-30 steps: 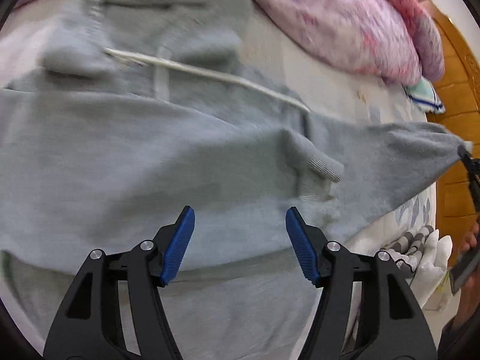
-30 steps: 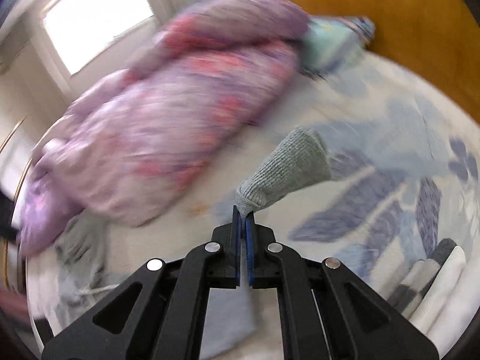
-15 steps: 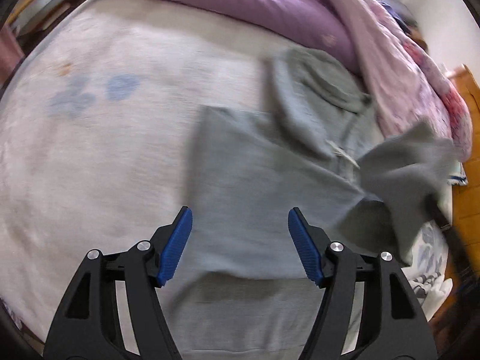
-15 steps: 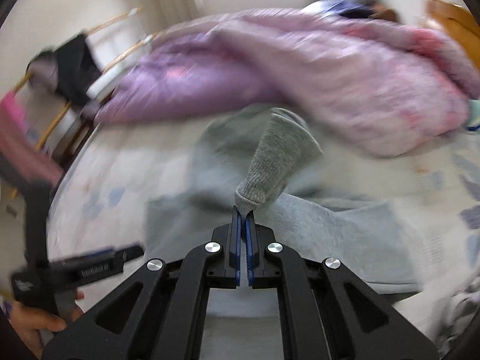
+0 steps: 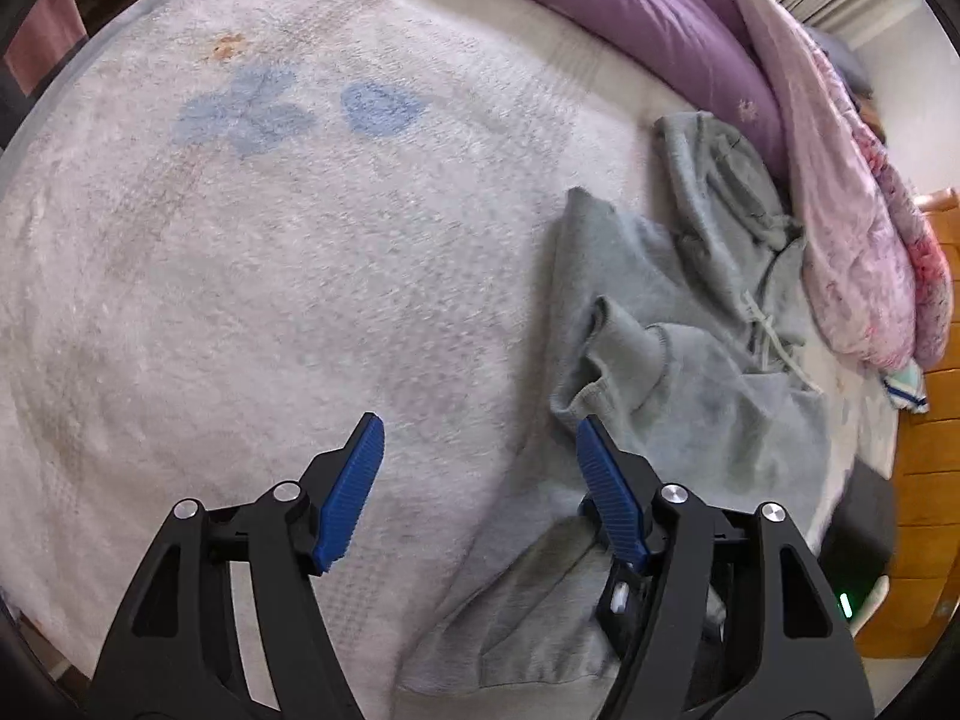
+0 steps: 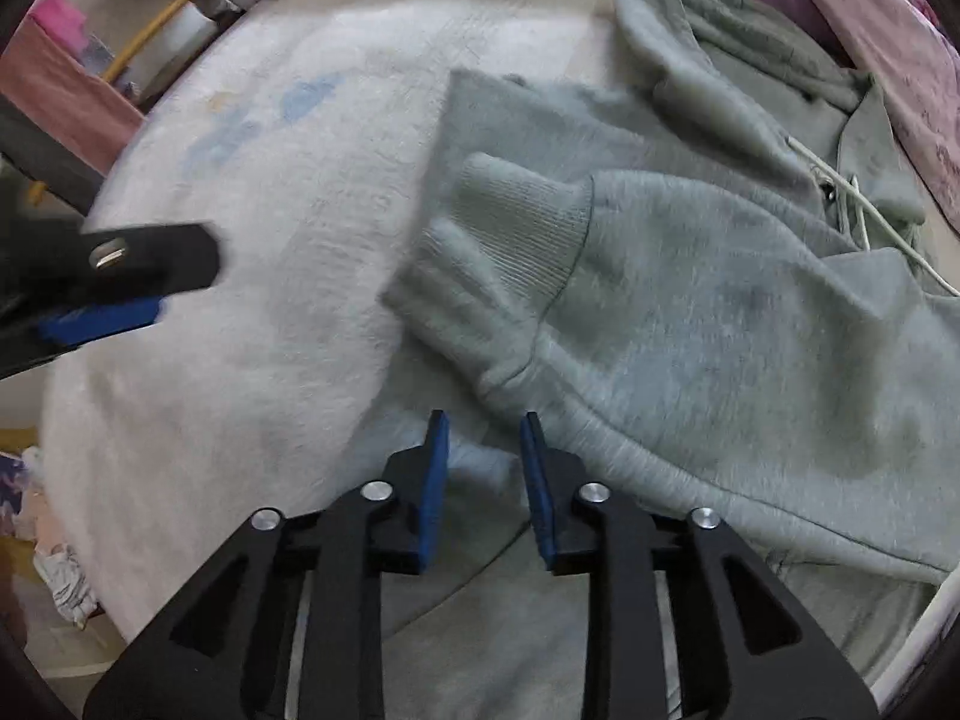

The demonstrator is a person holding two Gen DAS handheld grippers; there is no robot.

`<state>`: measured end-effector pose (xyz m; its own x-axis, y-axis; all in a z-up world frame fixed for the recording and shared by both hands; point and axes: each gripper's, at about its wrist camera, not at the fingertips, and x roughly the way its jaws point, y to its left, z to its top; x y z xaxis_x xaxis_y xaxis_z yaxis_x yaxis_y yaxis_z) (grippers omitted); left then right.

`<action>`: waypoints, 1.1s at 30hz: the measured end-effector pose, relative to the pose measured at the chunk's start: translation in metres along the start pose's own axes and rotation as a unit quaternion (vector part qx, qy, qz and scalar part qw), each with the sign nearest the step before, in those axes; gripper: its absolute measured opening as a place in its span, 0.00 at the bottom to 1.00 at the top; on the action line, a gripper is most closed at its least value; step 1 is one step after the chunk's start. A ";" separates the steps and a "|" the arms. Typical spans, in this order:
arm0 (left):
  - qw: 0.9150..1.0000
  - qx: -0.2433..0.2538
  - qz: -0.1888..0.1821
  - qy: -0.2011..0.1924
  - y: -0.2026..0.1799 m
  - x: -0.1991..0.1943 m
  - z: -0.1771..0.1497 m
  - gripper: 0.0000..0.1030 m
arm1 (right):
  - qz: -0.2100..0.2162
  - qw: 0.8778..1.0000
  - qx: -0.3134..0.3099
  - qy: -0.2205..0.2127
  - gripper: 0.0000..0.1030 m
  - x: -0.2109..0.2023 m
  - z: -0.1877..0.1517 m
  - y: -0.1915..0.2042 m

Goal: Fold large clothes

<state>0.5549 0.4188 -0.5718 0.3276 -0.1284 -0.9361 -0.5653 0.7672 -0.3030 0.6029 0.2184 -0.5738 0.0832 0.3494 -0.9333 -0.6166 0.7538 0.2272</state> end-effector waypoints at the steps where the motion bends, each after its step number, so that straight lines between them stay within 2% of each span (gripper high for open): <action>1: 1.000 0.003 -0.004 -0.001 -0.005 0.000 0.001 0.70 | 0.004 1.000 -0.002 -0.010 0.43 -0.012 -0.004 -0.004; 4: 1.000 0.016 -0.015 0.003 -0.023 0.007 0.007 0.70 | 0.004 0.999 0.020 -0.027 0.43 -0.044 -0.009 -0.033; 7: 0.999 0.025 -0.032 0.009 -0.046 0.021 0.021 0.70 | -0.015 0.997 0.060 -0.039 0.43 -0.066 -0.005 -0.087; 10: 0.998 0.041 -0.048 0.019 -0.074 0.040 0.043 0.72 | -0.049 0.994 0.085 -0.047 0.43 -0.072 0.013 -0.147; 12: 0.996 0.068 -0.058 0.017 -0.095 0.055 0.060 0.73 | -0.049 0.991 0.110 -0.052 0.44 -0.074 0.029 -0.191; 13: 0.995 0.080 -0.060 0.021 -0.106 0.065 0.071 0.73 | -0.042 0.989 0.129 -0.055 0.47 -0.074 0.041 -0.218; 15: 0.994 0.099 -0.048 0.028 -0.123 0.084 0.093 0.73 | -0.059 0.988 0.129 -0.063 0.52 -0.072 0.066 -0.254; 17: 0.992 0.115 -0.051 0.030 -0.140 0.103 0.117 0.73 | -0.044 0.986 0.143 -0.067 0.58 -0.067 0.087 -0.285; 21: 0.991 0.098 -0.091 0.032 -0.157 0.138 0.171 0.74 | 0.003 0.973 0.221 -0.072 0.59 -0.044 0.133 -0.350; 24: 0.991 0.055 -0.115 0.048 -0.159 0.162 0.205 0.74 | 0.002 0.965 0.248 -0.081 0.61 -0.030 0.158 -0.374; 26: 0.994 0.038 -0.094 0.051 -0.161 0.179 0.221 0.74 | 0.002 0.962 0.265 -0.071 0.63 -0.015 0.168 -0.388; 28: 0.995 0.045 -0.078 0.045 -0.165 0.191 0.229 0.74 | -0.009 0.958 0.279 -0.069 0.64 -0.003 0.177 -0.402; 33: 0.995 0.065 -0.068 0.042 -0.177 0.210 0.242 0.74 | 0.019 0.957 0.284 -0.060 0.63 0.023 0.192 -0.416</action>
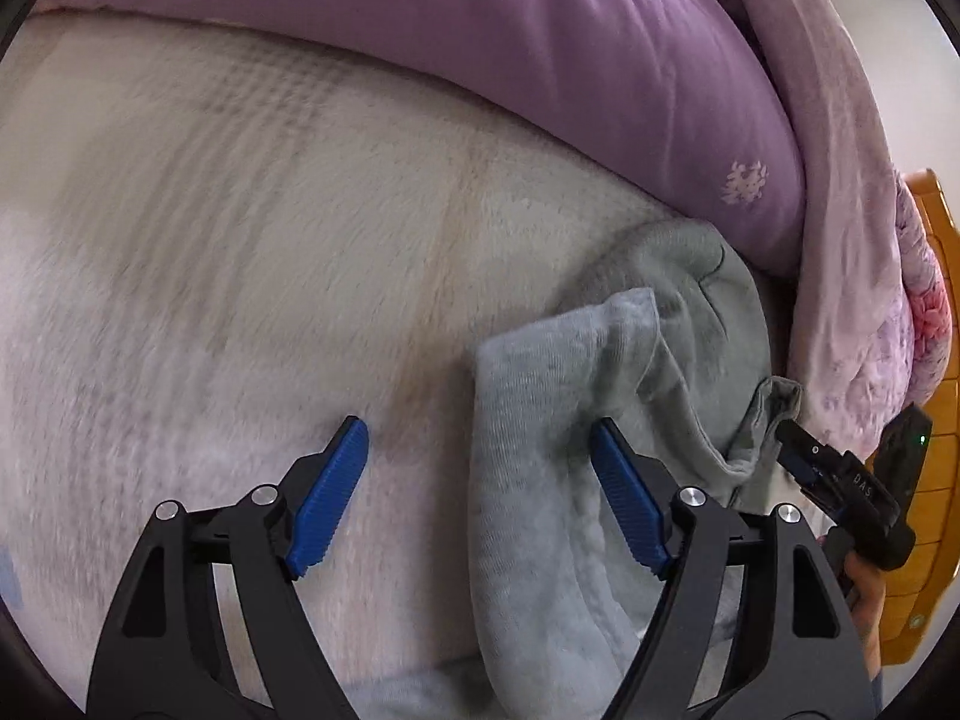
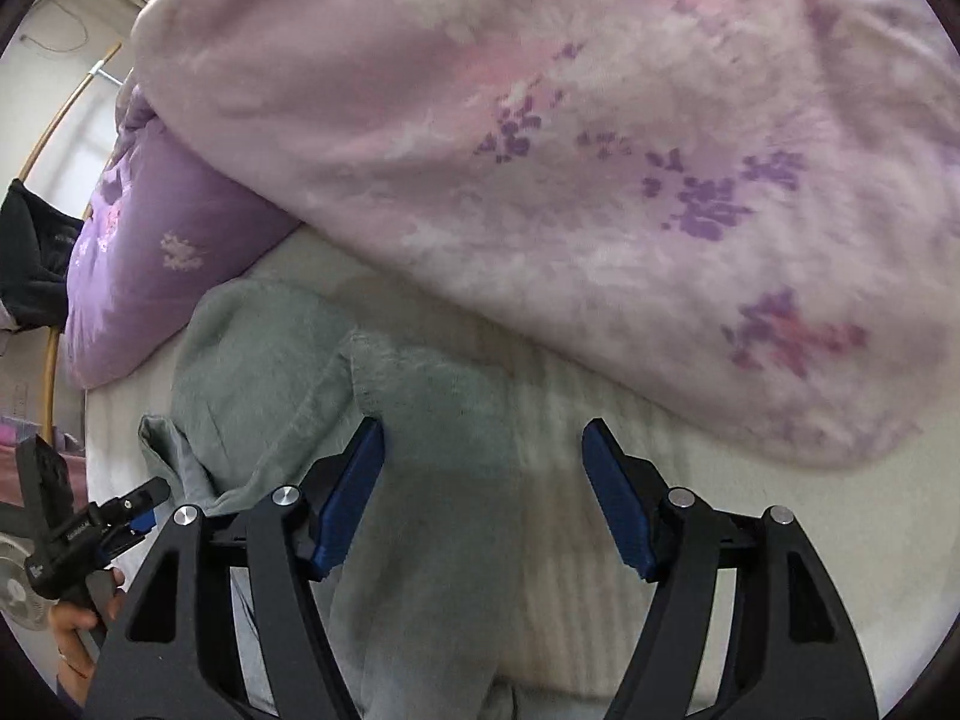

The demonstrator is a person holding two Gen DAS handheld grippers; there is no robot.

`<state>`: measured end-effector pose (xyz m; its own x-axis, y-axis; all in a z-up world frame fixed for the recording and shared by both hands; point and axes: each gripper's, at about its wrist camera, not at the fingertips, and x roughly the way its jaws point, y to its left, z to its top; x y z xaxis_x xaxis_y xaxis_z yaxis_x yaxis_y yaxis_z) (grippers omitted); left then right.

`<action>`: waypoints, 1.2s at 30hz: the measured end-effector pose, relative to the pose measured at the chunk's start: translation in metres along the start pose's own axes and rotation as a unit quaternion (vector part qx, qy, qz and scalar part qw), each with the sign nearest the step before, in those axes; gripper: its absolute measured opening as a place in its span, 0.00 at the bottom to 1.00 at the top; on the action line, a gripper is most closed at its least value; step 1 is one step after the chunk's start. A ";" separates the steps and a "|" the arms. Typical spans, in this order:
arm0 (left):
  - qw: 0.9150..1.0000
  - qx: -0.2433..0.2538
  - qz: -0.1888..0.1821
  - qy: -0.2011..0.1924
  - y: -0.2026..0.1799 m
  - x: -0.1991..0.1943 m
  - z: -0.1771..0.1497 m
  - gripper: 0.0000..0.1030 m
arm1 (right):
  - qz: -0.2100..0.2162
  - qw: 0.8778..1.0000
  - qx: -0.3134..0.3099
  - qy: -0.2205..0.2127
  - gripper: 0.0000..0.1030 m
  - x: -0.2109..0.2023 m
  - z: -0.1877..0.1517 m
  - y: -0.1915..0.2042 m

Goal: Fold large clothes

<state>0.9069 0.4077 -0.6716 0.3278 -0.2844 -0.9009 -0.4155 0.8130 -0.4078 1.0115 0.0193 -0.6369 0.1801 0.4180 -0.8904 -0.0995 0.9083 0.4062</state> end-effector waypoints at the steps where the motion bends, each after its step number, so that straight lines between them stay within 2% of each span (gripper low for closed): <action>1: 1.000 0.003 0.001 -0.002 -0.002 0.000 0.001 0.74 | -0.001 1.000 0.000 -0.004 0.63 0.001 0.000 0.001; 2: 1.000 0.007 0.000 -0.005 -0.005 0.000 0.002 0.73 | 0.015 1.000 -0.001 -0.013 0.61 0.000 0.000 0.002; 4: 1.000 0.020 -0.017 -0.001 -0.012 0.001 0.002 0.55 | 0.053 0.999 0.005 -0.006 0.52 0.004 -0.001 0.004; 5: 0.999 0.026 -0.021 0.003 -0.016 0.003 0.001 0.53 | 0.044 0.999 0.003 -0.002 0.47 0.006 -0.001 0.006; 6: 0.999 0.035 -0.017 0.007 -0.021 0.006 0.001 0.46 | 0.028 1.000 -0.006 -0.002 0.43 0.007 -0.002 0.008; 7: 0.999 0.043 -0.008 0.006 -0.025 0.009 0.001 0.35 | 0.017 1.000 -0.010 -0.002 0.32 0.008 -0.003 0.008; 8: 0.999 0.047 0.001 0.003 -0.028 0.011 0.002 0.31 | 0.013 1.000 -0.009 -0.003 0.18 0.006 -0.004 0.007; 9: 0.999 0.052 0.003 -0.004 -0.033 0.011 0.001 0.22 | 0.017 1.000 -0.006 -0.006 0.14 0.003 -0.005 0.006; 10: 0.998 0.058 0.007 -0.019 -0.037 0.007 -0.001 0.15 | 0.026 0.999 -0.008 -0.016 0.12 -0.003 -0.008 0.005; 14: 0.994 0.077 -0.021 -0.074 -0.048 -0.024 -0.014 0.13 | 0.052 0.995 -0.033 -0.074 0.11 -0.044 -0.027 0.011; 16: 0.990 0.077 -0.048 -0.103 -0.048 -0.052 -0.027 0.12 | 0.068 0.991 -0.044 -0.103 0.11 -0.069 -0.044 0.011; 18: 0.986 0.091 -0.059 -0.129 -0.047 -0.078 -0.044 0.09 | 0.072 0.988 -0.054 -0.125 0.10 -0.092 -0.062 0.010; 21: 0.977 0.112 -0.083 -0.159 -0.045 -0.121 -0.090 0.09 | 0.091 0.982 -0.059 -0.155 0.11 -0.142 -0.104 0.006; 24: 0.974 0.130 -0.095 -0.158 -0.043 -0.149 -0.145 0.09 | 0.092 0.980 -0.079 -0.160 0.11 -0.189 -0.168 0.008; 26: 0.976 0.140 -0.094 -0.136 -0.032 -0.159 -0.189 0.09 | 0.090 0.984 -0.073 -0.138 0.11 -0.200 -0.206 0.009; 28: 0.983 0.126 -0.098 -0.093 -0.013 -0.159 -0.232 0.09 | 0.059 0.990 -0.079 -0.105 0.12 -0.199 -0.244 0.009; 29: 0.985 0.122 -0.097 -0.068 -0.007 -0.155 -0.248 0.09 | 0.048 0.993 -0.074 -0.074 0.15 -0.192 -0.264 0.003; 31: 0.991 0.112 -0.068 -0.017 0.003 -0.141 -0.283 0.24 | 0.009 0.997 -0.075 -0.015 0.20 -0.176 -0.294 -0.007; 32: 0.992 0.108 -0.061 0.000 0.009 -0.139 -0.295 0.29 | -0.003 0.997 -0.071 -0.002 0.21 -0.173 -0.303 -0.014; 33: 0.994 0.094 -0.052 0.009 0.014 -0.140 -0.307 0.40 | 0.002 0.998 -0.065 0.007 0.21 -0.173 -0.309 -0.017; 34: 0.995 0.082 -0.052 0.009 0.017 -0.147 -0.313 0.51 | 0.002 0.998 -0.058 0.017 0.21 -0.175 -0.314 -0.021; 36: 0.996 0.066 -0.061 -0.008 0.020 -0.161 -0.310 0.58 | 0.002 0.998 -0.061 0.011 0.28 -0.185 -0.315 -0.021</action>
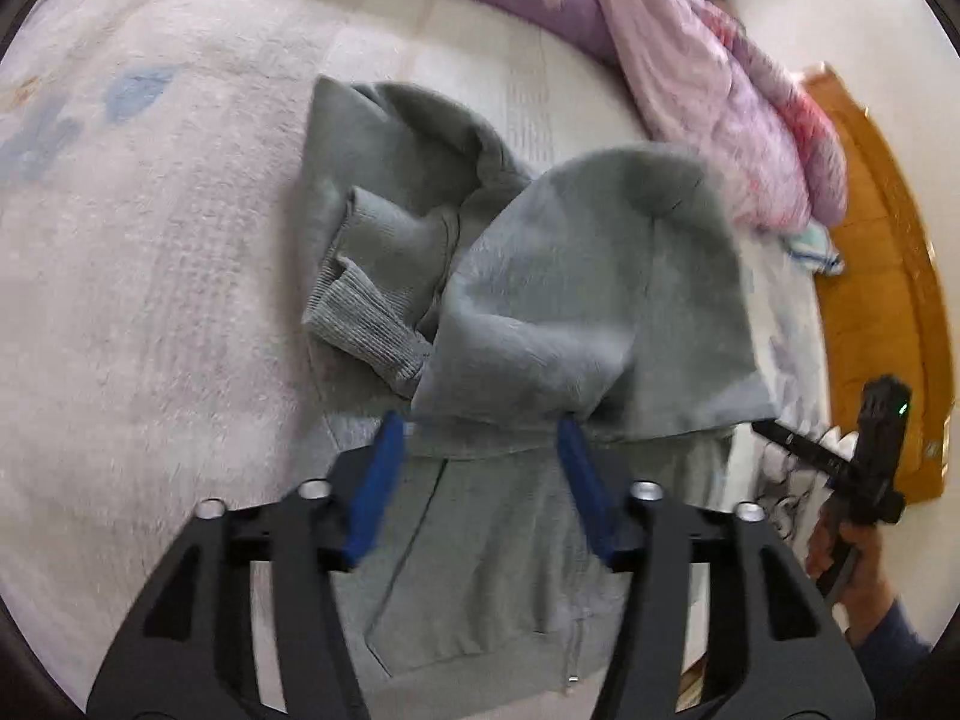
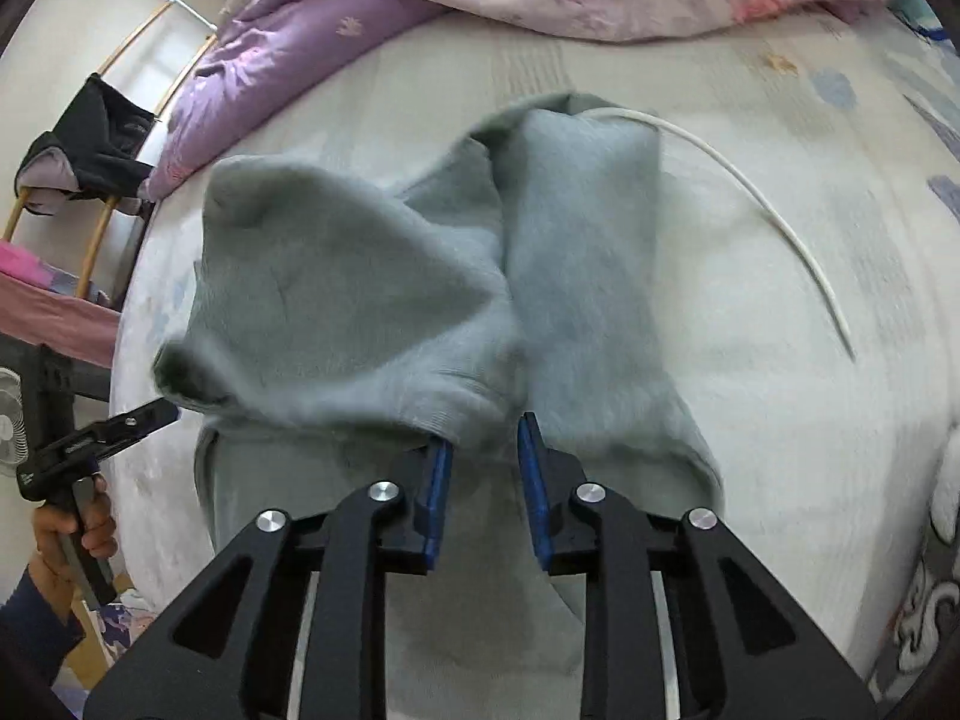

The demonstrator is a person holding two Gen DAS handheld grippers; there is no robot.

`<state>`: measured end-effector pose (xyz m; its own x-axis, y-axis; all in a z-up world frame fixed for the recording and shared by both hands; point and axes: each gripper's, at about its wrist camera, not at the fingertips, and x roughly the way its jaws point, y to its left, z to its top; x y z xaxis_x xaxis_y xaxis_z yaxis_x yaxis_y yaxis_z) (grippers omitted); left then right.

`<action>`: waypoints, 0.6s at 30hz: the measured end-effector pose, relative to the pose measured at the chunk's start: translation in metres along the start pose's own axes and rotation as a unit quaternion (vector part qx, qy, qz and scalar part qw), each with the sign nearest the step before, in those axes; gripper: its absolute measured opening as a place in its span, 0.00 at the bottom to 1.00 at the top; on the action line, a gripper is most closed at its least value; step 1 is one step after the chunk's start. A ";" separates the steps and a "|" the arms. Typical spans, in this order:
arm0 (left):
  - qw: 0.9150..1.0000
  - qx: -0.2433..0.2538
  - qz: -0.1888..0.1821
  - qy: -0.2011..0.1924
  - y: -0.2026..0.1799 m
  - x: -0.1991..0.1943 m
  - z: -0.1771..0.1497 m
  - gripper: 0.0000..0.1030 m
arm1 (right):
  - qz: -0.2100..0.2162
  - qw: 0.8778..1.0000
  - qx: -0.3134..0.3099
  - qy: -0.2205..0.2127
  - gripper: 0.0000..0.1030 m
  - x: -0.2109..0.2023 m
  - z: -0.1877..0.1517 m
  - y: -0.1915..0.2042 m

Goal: Fold large clothes

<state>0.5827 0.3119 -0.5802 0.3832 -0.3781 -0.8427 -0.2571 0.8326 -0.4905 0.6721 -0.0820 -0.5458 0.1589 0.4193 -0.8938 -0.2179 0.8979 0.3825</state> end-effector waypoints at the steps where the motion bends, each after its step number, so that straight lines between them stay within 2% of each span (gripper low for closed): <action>1: 1.000 -0.001 -0.003 -0.011 -0.002 -0.006 0.005 0.62 | -0.002 1.000 -0.006 -0.016 0.34 -0.011 0.006 0.004; 3: 1.000 0.009 -0.005 -0.029 -0.009 -0.012 0.019 0.63 | 0.004 0.999 -0.023 -0.041 0.42 -0.027 0.020 0.017; 7: 0.997 0.056 0.014 -0.053 -0.035 0.001 0.057 0.64 | -0.001 0.993 -0.100 -0.067 0.50 -0.016 0.064 0.060; 8: 0.997 0.062 0.014 -0.048 -0.037 0.007 0.061 0.66 | 0.007 0.991 -0.118 -0.059 0.57 -0.008 0.074 0.071; 9: 0.997 0.070 0.018 -0.024 -0.045 0.027 0.073 0.68 | 0.010 0.989 -0.141 -0.045 0.58 0.006 0.084 0.085; 12: 0.996 0.078 0.039 0.000 -0.046 0.061 0.088 0.67 | -0.001 0.979 -0.201 -0.026 0.58 0.054 0.107 0.121; 13: 0.996 0.079 0.046 0.011 -0.047 0.072 0.090 0.59 | -0.009 0.978 -0.205 -0.021 0.58 0.066 0.112 0.125; 14: 0.996 0.079 0.047 0.016 -0.045 0.077 0.089 0.50 | -0.014 0.978 -0.209 -0.008 0.53 0.081 0.116 0.131; 15: 0.995 0.077 0.057 0.021 -0.045 0.082 0.089 0.30 | -0.004 0.977 -0.211 0.005 0.41 0.090 0.119 0.135; 16: 0.995 0.077 0.065 0.015 -0.045 0.080 0.088 0.14 | 0.005 0.979 -0.206 0.010 0.10 0.092 0.120 0.135; 18: 0.996 0.078 0.042 -0.013 -0.045 0.059 0.082 0.08 | 0.022 0.979 -0.203 -0.002 0.06 0.081 0.117 0.137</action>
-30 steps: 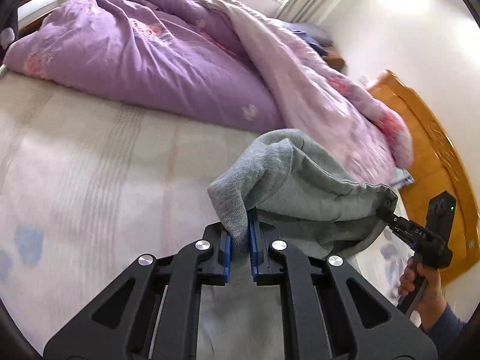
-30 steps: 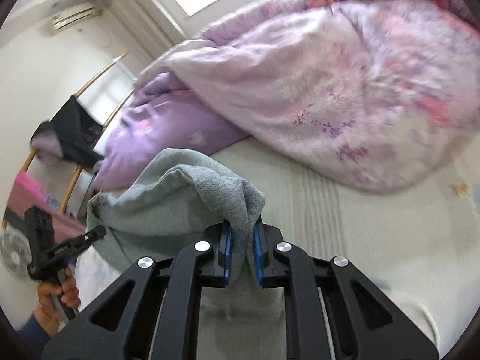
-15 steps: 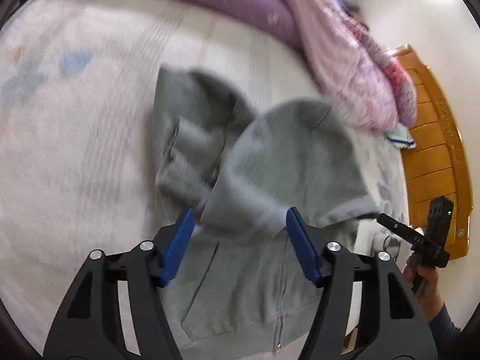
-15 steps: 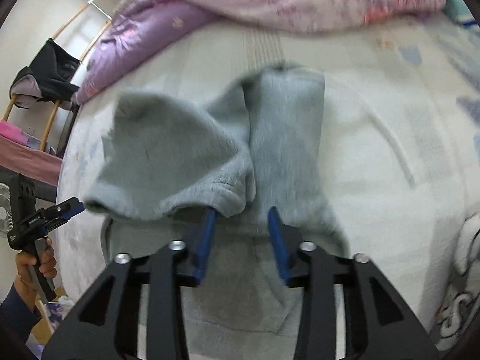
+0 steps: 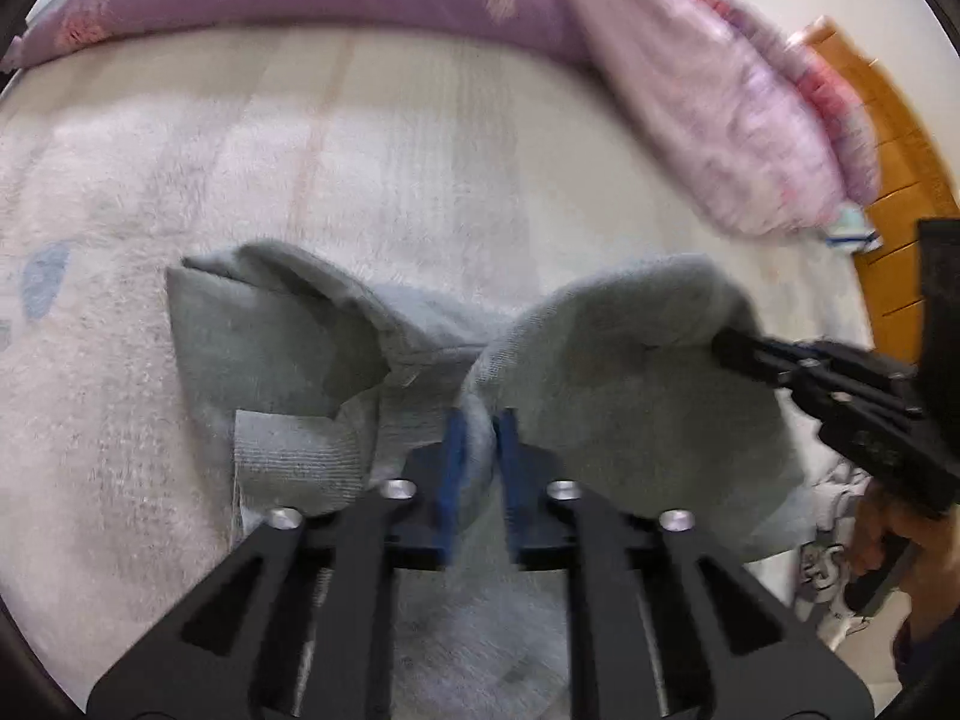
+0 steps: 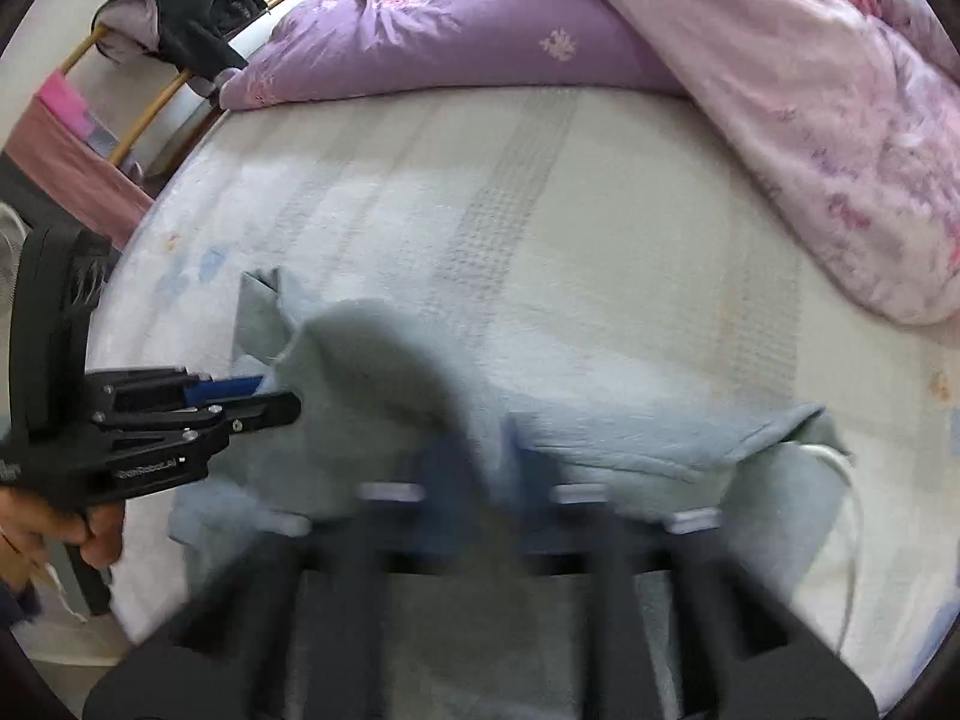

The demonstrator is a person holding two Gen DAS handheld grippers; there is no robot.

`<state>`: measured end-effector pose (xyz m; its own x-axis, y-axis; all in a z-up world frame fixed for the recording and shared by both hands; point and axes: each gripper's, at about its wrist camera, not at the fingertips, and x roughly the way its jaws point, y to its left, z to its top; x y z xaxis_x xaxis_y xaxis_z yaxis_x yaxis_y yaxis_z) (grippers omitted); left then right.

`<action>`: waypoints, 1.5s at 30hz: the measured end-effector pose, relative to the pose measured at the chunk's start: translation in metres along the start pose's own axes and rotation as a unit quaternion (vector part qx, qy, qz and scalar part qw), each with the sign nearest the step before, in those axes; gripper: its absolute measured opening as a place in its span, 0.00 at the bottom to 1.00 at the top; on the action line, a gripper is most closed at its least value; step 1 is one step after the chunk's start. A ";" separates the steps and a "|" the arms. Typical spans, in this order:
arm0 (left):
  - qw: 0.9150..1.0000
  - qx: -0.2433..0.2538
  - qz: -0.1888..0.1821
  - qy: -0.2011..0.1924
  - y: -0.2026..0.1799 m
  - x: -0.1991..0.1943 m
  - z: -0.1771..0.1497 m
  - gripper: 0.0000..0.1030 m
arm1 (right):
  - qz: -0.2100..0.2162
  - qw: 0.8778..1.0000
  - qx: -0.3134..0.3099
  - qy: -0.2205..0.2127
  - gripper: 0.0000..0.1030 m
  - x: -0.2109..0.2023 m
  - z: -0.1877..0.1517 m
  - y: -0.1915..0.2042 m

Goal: Fold large clothes

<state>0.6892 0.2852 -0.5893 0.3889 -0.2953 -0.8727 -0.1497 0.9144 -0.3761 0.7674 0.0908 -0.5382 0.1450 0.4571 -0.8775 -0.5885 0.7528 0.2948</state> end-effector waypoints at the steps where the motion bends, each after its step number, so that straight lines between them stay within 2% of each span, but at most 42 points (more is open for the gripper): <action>1: 1.000 0.003 -0.013 -0.015 -0.002 -0.015 -0.005 0.08 | 0.011 1.000 -0.011 -0.017 0.06 -0.016 -0.007 0.007; 4: 0.998 0.011 -0.039 -0.045 -0.008 -0.058 -0.033 0.08 | 0.029 0.999 -0.022 -0.029 0.06 -0.051 -0.038 0.022; 6: 0.998 0.015 -0.045 -0.050 -0.012 -0.079 -0.058 0.07 | 0.049 0.998 -0.015 -0.021 0.06 -0.070 -0.071 0.030; 9: 0.999 0.016 -0.047 -0.003 -0.021 -0.085 -0.106 0.08 | 0.040 0.999 -0.019 0.023 0.06 -0.077 -0.123 0.041; 11: 0.998 0.000 -0.058 0.029 -0.026 -0.080 -0.130 0.08 | 0.047 0.997 0.003 0.062 0.09 -0.069 -0.157 0.043; 14: 0.995 -0.041 -0.055 0.069 -0.026 -0.075 -0.168 0.08 | 0.026 0.991 0.033 0.124 0.10 -0.048 -0.202 0.044; 16: 0.994 -0.066 -0.060 0.069 -0.027 -0.077 -0.177 0.14 | 0.020 0.985 0.066 0.159 0.15 -0.039 -0.221 0.041; 17: 0.993 -0.079 -0.065 0.065 -0.028 -0.078 -0.178 0.16 | 0.019 0.983 0.080 0.165 0.20 -0.041 -0.228 0.040; 18: 0.993 -0.084 -0.063 0.061 -0.030 -0.078 -0.177 0.18 | 0.021 0.982 0.090 0.163 0.22 -0.045 -0.231 0.039; 21: 0.993 -0.086 -0.070 0.042 -0.046 -0.072 -0.161 0.20 | 0.047 0.980 0.166 0.099 0.23 -0.069 -0.222 0.029; 23: 0.993 -0.081 -0.076 0.032 -0.057 -0.067 -0.151 0.25 | 0.045 0.979 0.190 0.065 0.23 -0.073 -0.210 0.027; 26: 0.993 -0.076 -0.078 0.037 -0.071 -0.039 -0.136 0.28 | 0.048 0.968 0.245 0.031 0.21 -0.055 -0.181 0.021; 28: 0.994 -0.068 -0.059 0.055 -0.076 -0.009 -0.134 0.29 | 0.052 0.963 0.262 0.023 0.21 -0.036 -0.168 0.020; 29: 0.994 -0.067 -0.052 0.068 -0.074 0.001 -0.136 0.29 | 0.054 0.961 0.269 0.028 0.21 -0.022 -0.163 0.021; 30: 0.992 -0.073 -0.041 0.096 -0.072 0.019 -0.141 0.29 | 0.048 0.959 0.272 0.056 0.21 -0.002 -0.161 0.021; 32: 0.987 -0.085 -0.011 0.137 -0.064 0.047 -0.155 0.29 | 0.016 0.956 0.278 0.094 0.19 0.024 -0.166 0.022; 33: 0.985 -0.090 0.002 0.150 -0.059 0.058 -0.161 0.29 | 0.013 0.951 0.287 0.114 0.19 0.038 -0.173 0.021; 34: 0.984 -0.093 -0.006 0.149 -0.054 0.062 -0.166 0.29 | 0.012 0.943 0.305 0.135 0.18 0.052 -0.183 0.017; 36: 0.985 -0.091 -0.021 0.146 -0.050 0.062 -0.167 0.29 | 0.024 0.938 0.322 0.125 0.17 0.058 -0.187 0.009; 39: 0.982 -0.088 -0.031 0.163 -0.050 0.057 -0.160 0.31 | 0.028 0.936 0.322 0.141 0.18 0.057 -0.179 0.011; 41: 0.981 -0.105 -0.044 0.159 -0.044 0.045 -0.153 0.38 | 0.049 0.930 0.336 0.138 0.22 0.044 -0.170 0.008; 43: 0.982 -0.123 -0.068 0.127 -0.040 0.020 -0.136 0.47 | 0.064 0.931 0.341 0.115 0.24 0.025 -0.154 -0.003; 44: 0.982 -0.128 -0.082 0.116 -0.039 0.013 -0.129 0.50 | 0.064 0.932 0.343 0.098 0.32 0.013 -0.142 -0.008; 45: 0.981 -0.137 -0.094 0.100 -0.035 0.003 -0.115 0.60 | 0.058 0.933 0.346 0.082 0.37 0.001 -0.129 -0.014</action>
<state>0.5907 0.2202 -0.6144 0.2508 -0.5255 -0.8130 -0.3421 0.7375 -0.5823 0.6736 0.0193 -0.5921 -0.0444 0.5191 -0.8536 0.0696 0.8539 0.5157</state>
